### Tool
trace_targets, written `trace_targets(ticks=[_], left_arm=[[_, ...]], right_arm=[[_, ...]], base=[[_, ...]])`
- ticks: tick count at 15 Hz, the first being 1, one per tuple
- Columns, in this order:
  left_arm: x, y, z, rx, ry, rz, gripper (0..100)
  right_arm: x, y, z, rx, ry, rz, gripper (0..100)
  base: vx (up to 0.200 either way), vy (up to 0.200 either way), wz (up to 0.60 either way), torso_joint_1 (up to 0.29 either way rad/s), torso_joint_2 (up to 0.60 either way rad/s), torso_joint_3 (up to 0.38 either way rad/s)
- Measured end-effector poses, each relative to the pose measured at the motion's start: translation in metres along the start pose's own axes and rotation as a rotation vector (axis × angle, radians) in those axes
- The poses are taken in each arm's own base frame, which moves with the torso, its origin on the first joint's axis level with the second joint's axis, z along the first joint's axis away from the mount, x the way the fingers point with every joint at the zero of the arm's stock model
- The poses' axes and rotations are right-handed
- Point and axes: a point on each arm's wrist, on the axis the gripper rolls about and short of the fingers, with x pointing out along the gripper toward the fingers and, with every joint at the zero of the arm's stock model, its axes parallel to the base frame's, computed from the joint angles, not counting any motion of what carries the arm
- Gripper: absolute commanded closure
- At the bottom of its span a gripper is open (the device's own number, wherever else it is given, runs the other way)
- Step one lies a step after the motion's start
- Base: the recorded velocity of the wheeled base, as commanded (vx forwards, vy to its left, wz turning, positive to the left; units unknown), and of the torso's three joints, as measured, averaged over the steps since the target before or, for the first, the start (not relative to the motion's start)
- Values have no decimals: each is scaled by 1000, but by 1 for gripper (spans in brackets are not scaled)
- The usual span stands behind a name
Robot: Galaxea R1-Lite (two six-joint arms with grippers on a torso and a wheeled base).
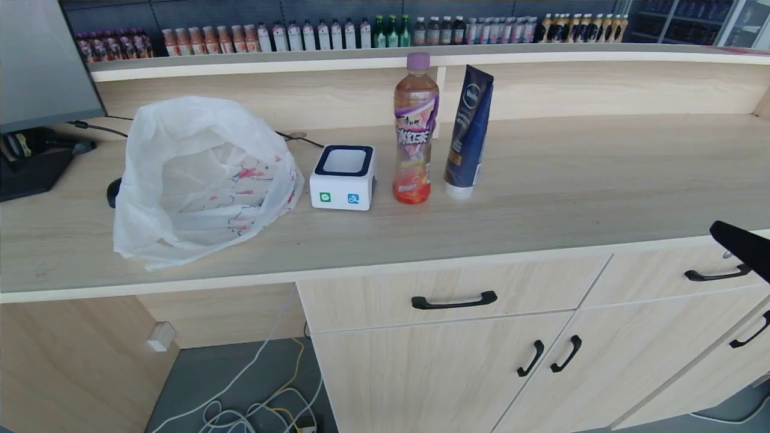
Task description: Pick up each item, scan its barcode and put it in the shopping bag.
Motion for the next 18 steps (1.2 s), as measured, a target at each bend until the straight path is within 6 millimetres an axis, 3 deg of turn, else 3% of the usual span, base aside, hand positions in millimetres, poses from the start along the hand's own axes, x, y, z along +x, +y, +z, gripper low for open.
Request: trace_targets(ticks=[8,16,18], left_arm=[[0,0,0,0,0,0,100],[0,0,0,0,0,0,100],[0,0,0,0,0,0,100]], right_arm=[[105,71,40,44,25,29,0],[181,102,50,121,-27,-54,0],[195,108,44,114,-14,-50,0]], base=[[0,0,0,0,0,0],[0,0,0,0,0,0],[0,0,0,0,0,0]])
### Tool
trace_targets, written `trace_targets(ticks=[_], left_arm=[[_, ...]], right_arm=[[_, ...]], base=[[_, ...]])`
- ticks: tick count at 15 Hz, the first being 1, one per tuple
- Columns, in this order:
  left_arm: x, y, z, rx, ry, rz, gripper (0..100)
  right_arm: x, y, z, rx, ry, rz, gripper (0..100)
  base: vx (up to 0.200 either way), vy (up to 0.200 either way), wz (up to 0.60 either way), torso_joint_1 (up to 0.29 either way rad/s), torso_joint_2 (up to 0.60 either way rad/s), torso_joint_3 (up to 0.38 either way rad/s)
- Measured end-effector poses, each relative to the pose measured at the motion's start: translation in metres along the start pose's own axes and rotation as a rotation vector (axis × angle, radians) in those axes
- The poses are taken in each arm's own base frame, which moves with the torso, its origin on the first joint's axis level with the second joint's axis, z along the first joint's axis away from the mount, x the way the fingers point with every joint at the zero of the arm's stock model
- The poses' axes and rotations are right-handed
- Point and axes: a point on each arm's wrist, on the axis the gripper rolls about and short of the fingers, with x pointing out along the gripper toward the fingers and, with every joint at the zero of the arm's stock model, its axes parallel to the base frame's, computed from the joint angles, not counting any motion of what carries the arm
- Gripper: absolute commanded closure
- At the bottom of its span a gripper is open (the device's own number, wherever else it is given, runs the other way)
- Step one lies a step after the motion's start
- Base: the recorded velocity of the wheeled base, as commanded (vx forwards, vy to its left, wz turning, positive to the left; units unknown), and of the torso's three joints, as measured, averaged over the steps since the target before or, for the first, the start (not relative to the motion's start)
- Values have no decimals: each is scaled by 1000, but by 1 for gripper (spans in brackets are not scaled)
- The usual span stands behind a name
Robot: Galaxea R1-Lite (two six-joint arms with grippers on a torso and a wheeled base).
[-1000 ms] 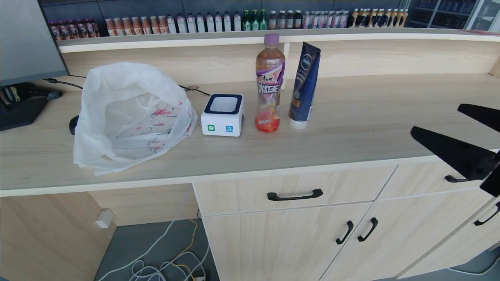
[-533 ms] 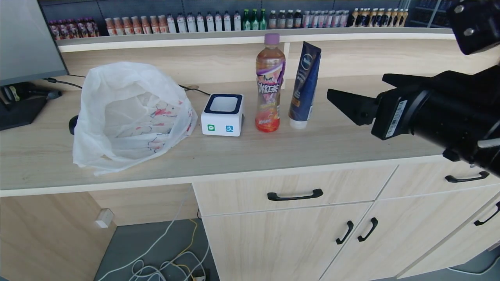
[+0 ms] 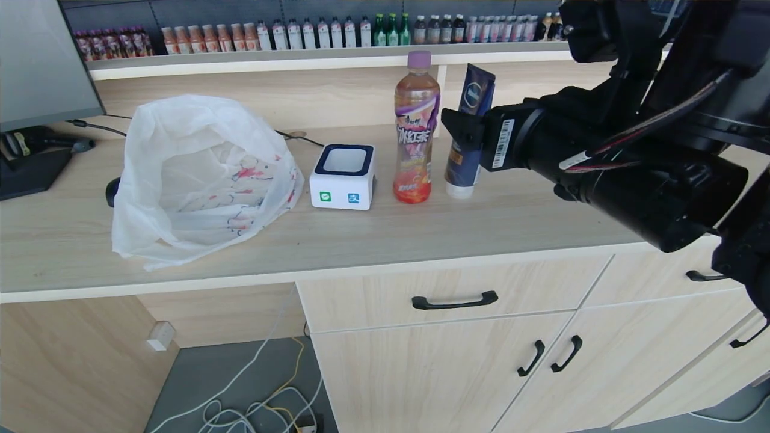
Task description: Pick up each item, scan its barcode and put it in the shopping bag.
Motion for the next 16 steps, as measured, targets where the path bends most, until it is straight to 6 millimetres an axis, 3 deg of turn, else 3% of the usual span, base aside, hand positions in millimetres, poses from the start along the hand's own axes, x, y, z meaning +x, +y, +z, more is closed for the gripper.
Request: trace_targets(ticks=[4,11,16], left_arm=[[0,0,0,0,0,0,100],[0,0,0,0,0,0,100],[0,0,0,0,0,0,100]], right_arm=[[16,10,-12,-8,20,16,0],[58,30,-7,18,-43,41,0],[80,40,-24,12,-30,34,0]], base=[[0,0,0,0,0,0],[0,0,0,0,0,0],[0,0,0,0,0,0]])
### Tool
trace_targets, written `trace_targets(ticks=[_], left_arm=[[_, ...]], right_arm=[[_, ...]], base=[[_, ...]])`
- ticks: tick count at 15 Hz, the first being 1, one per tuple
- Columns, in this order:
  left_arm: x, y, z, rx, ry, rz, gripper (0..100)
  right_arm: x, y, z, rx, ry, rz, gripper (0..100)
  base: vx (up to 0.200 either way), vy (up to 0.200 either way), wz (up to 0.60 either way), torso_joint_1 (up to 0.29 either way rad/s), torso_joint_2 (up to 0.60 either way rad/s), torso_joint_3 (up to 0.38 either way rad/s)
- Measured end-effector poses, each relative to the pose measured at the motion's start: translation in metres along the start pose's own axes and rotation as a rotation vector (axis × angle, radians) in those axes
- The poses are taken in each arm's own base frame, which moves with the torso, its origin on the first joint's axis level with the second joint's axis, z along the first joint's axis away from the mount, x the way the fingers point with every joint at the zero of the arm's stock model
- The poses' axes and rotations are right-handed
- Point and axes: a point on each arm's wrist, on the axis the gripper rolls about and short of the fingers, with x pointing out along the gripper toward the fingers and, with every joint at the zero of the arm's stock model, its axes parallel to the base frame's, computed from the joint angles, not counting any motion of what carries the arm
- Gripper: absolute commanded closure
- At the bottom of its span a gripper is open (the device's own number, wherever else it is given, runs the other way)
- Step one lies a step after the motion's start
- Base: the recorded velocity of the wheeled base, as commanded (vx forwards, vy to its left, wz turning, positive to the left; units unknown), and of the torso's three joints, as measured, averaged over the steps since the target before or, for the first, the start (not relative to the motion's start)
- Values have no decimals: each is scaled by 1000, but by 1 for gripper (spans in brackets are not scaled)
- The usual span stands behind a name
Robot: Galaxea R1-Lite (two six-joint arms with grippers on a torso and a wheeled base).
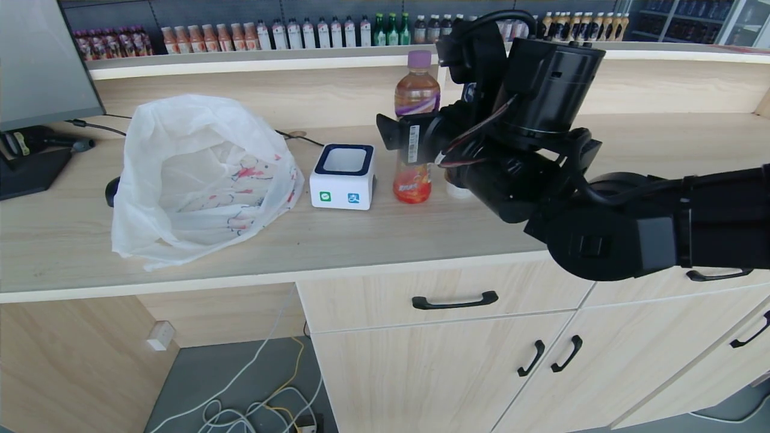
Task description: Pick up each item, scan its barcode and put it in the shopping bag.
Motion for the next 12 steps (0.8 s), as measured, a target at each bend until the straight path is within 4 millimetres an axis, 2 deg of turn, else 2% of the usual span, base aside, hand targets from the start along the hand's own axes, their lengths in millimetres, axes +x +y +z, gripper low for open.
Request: trace_targets(ticks=[7,12], left_arm=[[0,0,0,0,0,0,100],[0,0,0,0,0,0,100]], right_arm=[[27,-6,-11,0,-14,-52,0],[37,-17,-21,-8,-2,-87,0]], base=[[0,0,0,0,0,0],[0,0,0,0,0,0]])
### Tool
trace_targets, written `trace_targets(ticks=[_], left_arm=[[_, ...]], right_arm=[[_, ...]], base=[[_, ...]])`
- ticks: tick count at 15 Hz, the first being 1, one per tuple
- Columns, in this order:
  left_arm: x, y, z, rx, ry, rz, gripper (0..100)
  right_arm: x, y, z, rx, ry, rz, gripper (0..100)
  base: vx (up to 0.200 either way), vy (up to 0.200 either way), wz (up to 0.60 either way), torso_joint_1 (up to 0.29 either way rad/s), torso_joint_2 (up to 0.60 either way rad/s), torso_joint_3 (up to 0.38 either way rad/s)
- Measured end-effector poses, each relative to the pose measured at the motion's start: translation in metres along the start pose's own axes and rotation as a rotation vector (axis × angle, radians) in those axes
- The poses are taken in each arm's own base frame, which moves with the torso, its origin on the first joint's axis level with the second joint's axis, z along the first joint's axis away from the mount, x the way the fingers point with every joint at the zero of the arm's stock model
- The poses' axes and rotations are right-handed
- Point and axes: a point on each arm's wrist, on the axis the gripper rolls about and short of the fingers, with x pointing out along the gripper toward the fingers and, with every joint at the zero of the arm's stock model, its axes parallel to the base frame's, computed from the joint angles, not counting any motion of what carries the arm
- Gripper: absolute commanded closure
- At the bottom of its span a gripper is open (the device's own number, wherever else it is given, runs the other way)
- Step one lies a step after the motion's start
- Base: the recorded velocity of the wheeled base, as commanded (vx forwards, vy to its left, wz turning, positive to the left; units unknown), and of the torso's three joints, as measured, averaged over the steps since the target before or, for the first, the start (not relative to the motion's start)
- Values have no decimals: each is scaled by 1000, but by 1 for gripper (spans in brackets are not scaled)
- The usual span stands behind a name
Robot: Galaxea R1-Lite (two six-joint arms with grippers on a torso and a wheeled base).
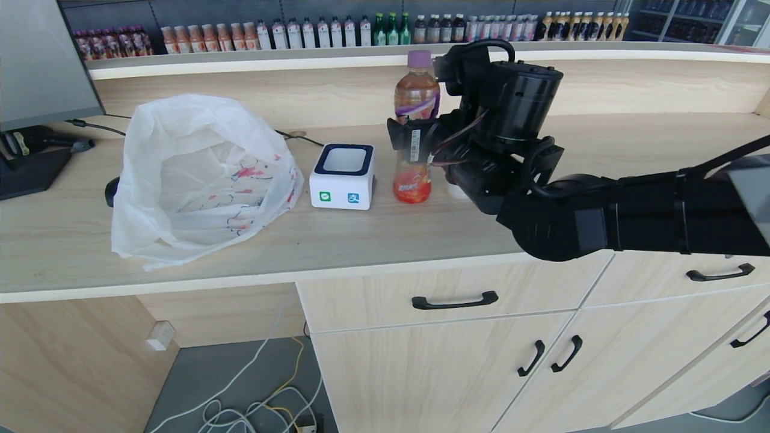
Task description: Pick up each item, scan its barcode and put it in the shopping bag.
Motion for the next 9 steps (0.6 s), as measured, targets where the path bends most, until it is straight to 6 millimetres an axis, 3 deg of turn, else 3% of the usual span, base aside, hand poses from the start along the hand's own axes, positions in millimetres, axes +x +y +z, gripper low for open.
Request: trace_targets(ticks=[9], left_arm=[[0,0,0,0,0,0,100]], right_arm=[[11,7,-8,3,-7,2,0]], base=[[0,0,0,0,0,0]])
